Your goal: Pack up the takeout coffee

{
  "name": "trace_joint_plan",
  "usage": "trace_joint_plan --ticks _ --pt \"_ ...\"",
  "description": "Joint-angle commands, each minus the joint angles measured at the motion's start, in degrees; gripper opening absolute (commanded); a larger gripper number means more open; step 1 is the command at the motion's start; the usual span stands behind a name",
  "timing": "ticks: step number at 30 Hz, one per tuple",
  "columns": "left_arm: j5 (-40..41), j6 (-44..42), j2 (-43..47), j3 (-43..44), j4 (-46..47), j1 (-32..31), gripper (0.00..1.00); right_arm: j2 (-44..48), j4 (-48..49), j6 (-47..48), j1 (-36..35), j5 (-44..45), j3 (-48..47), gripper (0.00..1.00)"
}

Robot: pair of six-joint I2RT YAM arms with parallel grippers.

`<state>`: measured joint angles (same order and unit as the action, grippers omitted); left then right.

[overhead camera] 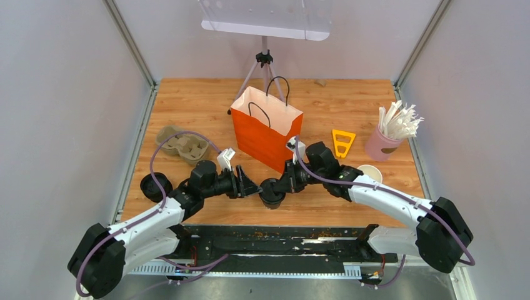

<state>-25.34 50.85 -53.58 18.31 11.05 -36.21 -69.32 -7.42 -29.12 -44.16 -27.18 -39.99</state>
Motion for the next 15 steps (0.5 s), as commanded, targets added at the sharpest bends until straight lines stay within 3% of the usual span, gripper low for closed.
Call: trace_joint_plan --ticks 1,15 --pt "2.7 -1.5 0.8 -0.4 -0.5 -0.3 0.62 0.9 0.7 -0.4 0.2 -0.1 1.6 0.0" --pt "5.9 -3.3 -0.9 0.1 -5.1 -0.3 0.51 1.5 0.6 -0.1 0.2 1.2 3.2 0.0"
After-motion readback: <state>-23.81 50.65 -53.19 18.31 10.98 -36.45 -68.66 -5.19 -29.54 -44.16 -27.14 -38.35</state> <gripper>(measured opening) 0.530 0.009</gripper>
